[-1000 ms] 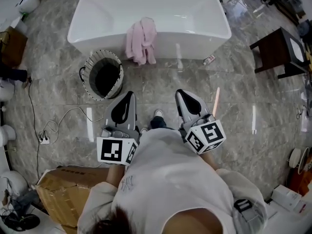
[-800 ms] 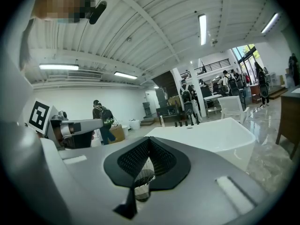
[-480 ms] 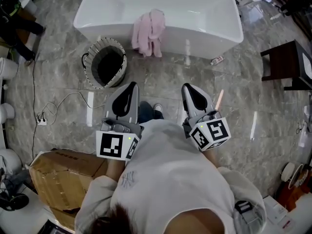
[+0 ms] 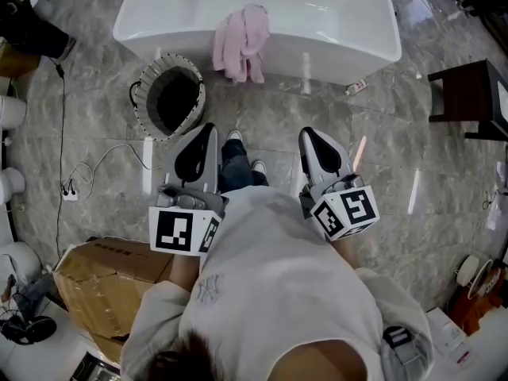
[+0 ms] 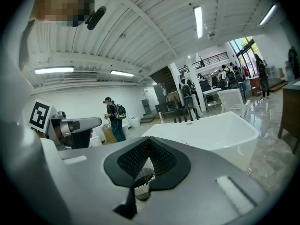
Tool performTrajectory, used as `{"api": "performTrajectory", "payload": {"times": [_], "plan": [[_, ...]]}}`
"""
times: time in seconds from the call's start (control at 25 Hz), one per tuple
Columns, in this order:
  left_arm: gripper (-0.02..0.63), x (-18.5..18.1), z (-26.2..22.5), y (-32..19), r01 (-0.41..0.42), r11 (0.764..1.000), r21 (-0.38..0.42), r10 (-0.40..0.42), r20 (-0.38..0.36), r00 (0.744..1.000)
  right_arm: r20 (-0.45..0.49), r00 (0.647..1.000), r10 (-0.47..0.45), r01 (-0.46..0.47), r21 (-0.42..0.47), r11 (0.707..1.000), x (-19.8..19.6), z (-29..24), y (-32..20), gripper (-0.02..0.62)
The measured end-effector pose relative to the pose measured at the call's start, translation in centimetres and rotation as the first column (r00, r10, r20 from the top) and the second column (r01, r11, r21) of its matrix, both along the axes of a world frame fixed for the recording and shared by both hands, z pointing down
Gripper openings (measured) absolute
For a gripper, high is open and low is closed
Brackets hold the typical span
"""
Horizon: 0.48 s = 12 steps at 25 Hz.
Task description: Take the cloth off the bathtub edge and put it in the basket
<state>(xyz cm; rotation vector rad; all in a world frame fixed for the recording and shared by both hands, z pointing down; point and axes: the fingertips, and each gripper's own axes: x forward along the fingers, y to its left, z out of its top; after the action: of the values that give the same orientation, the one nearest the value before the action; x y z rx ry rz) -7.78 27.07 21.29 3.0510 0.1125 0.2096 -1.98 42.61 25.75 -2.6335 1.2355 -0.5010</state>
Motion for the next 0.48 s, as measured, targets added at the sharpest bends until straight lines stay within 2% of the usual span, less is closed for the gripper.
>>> {"api": "performTrajectory", "payload": {"times": [0.48], "plan": [[0.048,7.5,0.3,-7.1,-0.054,0.998,-0.014,0.054,0.015,0.998,0.003,0.998,0.068,-0.068,-0.012,0.998,7.3,-0.3,-6.2,0.0]]}}
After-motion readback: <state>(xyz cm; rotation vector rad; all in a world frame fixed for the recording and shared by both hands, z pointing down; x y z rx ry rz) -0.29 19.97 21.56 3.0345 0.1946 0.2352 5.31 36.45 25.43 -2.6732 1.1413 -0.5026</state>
